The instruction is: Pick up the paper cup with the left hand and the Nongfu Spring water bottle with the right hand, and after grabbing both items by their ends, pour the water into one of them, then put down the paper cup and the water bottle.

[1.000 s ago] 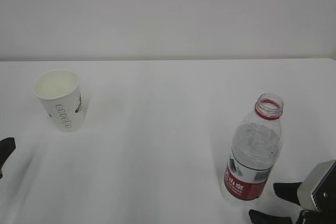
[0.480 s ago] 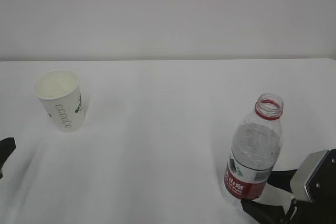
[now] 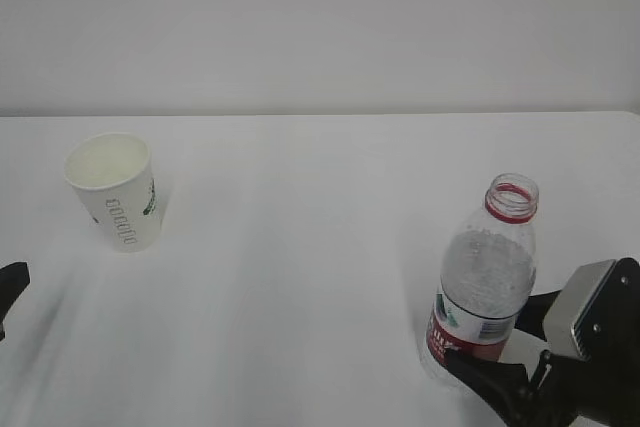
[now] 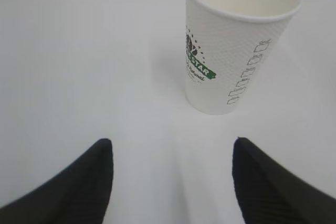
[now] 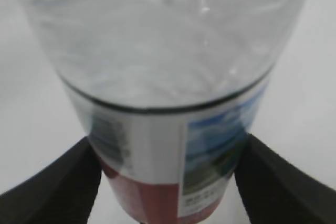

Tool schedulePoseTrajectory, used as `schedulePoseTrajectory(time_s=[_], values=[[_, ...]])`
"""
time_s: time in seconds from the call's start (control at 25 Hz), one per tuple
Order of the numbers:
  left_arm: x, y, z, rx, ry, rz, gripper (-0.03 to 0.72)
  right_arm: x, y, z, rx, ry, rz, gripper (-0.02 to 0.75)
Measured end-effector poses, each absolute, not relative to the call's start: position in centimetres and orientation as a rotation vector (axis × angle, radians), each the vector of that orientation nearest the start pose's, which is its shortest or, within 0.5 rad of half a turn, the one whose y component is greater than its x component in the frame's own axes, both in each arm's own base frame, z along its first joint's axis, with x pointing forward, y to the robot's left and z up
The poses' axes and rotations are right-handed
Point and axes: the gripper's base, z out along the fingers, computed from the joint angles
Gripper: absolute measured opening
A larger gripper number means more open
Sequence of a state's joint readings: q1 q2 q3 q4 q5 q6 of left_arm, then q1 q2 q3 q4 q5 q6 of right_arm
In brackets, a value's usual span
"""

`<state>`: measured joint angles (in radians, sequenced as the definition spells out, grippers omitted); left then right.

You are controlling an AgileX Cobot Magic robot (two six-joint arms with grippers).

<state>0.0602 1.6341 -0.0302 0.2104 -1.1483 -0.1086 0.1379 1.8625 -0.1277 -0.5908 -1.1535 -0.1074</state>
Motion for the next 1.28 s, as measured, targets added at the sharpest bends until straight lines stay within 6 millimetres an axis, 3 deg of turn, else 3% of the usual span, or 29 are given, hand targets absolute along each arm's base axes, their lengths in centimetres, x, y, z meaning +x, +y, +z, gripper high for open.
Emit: schedulePoseTrajectory(time_s=[0.4,0.96,1.08,1.28], values=[[17.6,-0.7,12.0,0.048,1.943,-0.161,0.516,19.0,7.4,9.1,-0.781,1.896,0.461,0.652],[17.6,-0.7,12.0,0.048,1.943,-0.161,0.516,21.5,8.0,10.0,-0.755,1.825,0.496,0.661],[17.6,-0.7,12.0,0.048,1.943,-0.161,0.516,21.5,8.0,9.9,-0.755,1.833,0.501,0.627],[17.6,-0.7,12.0,0.048,1.943,-0.161,0.516,21.5,8.1,9.6,-0.760,1.836,0.512,0.494]])
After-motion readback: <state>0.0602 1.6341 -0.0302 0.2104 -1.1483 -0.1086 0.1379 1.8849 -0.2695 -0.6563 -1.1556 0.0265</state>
